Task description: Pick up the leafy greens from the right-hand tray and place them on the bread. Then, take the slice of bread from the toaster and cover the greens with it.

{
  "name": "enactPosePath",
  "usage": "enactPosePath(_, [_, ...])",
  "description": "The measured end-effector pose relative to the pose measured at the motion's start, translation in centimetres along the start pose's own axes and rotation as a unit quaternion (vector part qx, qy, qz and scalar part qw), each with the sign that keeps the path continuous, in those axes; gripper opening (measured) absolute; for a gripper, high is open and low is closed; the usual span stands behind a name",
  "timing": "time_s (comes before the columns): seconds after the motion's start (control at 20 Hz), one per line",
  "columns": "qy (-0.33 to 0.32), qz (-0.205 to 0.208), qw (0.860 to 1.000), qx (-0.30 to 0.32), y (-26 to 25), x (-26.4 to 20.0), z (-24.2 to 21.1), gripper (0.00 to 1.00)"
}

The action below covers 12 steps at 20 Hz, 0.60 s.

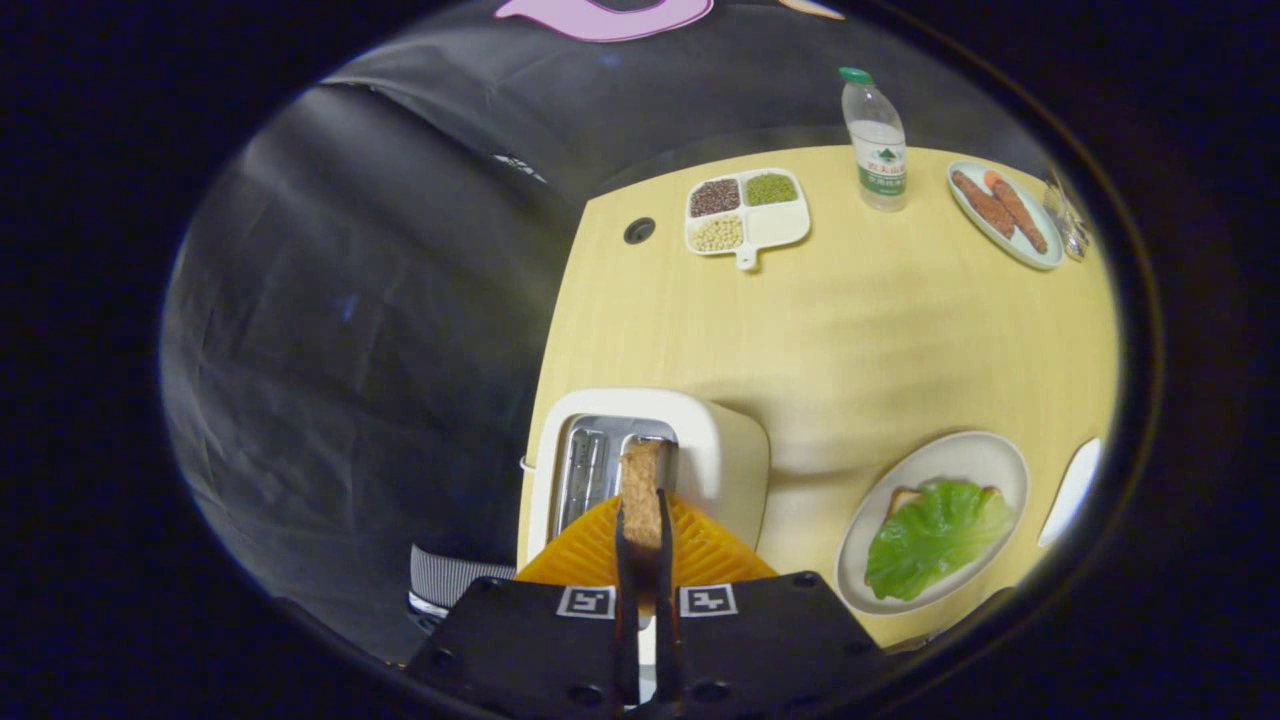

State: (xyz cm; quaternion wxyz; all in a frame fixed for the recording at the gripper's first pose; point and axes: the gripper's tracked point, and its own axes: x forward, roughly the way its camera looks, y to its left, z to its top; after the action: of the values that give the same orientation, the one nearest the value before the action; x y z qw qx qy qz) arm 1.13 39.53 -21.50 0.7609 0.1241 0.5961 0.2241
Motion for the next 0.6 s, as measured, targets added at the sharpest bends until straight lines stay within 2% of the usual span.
enactPosePath(0.2, [-0.017,0.056,0.998,0.004,0.7,-3.7,1.2,0.09])
enactPosePath(0.4, [-0.049,0.12,0.991,0.043,-0.9,-9.5,2.8,0.09])
enactPosePath(0.6, [-0.074,0.133,0.986,0.06,-6.9,-13.6,2.8,0.09])
